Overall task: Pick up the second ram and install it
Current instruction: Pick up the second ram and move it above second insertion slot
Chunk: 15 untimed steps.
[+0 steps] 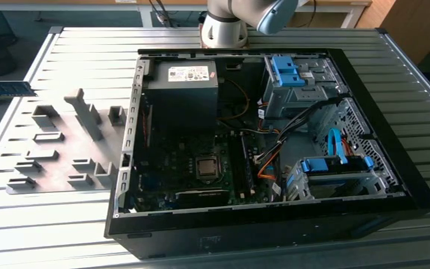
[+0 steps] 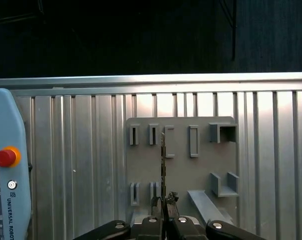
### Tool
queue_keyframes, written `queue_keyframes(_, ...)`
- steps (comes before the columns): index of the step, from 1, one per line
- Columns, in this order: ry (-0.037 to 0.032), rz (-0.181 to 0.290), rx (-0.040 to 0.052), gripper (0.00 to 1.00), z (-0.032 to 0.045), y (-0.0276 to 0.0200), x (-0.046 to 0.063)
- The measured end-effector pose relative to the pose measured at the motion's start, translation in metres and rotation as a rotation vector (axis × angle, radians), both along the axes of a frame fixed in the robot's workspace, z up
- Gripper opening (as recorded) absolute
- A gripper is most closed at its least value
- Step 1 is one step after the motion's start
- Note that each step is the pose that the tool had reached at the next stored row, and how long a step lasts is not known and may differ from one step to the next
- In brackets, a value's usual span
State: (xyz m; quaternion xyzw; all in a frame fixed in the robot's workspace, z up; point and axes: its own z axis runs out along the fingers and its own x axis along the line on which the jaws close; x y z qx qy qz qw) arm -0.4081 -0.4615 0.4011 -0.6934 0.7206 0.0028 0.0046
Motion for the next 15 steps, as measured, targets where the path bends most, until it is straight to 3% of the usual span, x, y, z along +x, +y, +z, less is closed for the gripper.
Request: queue_keyframes(15,-0.0001,0.0,0.0001,0.14,-0.0001,-0.0001,0.03)
